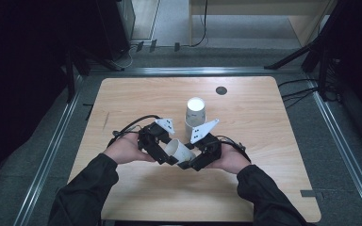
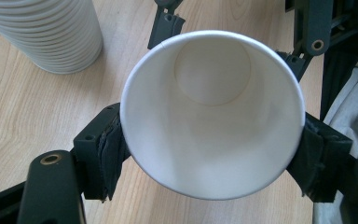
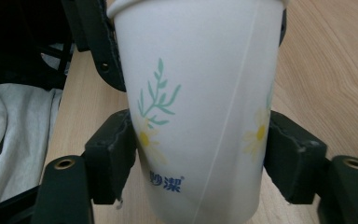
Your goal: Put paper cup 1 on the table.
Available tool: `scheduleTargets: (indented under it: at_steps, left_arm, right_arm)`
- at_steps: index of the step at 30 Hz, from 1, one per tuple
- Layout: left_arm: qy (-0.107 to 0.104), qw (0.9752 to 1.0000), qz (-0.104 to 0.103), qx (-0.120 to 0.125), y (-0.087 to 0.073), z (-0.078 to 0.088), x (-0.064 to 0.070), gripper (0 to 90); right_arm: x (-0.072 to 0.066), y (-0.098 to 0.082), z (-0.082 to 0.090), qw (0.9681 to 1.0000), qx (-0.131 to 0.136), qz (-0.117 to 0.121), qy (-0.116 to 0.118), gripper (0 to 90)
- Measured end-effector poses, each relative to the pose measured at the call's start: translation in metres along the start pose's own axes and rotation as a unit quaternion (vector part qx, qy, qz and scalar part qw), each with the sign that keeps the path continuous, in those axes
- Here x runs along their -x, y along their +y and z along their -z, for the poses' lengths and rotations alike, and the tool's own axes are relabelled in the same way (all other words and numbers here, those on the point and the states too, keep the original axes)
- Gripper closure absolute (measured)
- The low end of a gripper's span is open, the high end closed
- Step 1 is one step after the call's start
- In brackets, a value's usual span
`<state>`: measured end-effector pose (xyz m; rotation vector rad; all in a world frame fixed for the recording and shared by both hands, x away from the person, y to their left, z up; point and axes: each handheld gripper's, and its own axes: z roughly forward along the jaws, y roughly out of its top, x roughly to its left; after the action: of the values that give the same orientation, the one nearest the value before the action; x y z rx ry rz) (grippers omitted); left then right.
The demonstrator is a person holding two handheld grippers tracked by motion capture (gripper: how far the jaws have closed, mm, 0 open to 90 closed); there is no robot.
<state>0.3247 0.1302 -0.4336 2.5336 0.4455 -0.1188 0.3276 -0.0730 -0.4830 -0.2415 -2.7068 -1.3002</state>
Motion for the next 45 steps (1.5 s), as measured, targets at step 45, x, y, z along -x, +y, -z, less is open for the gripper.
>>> scheduleTargets:
  at_steps: [45]
  left_arm:
    - [-0.056,0.9814,0.045,0.178,-0.028,-0.003,-0.007,22.5]
  right_arm:
    - [0.002,0.001,0.013,0.9993,0.031,-0.016,0.013,33.0]
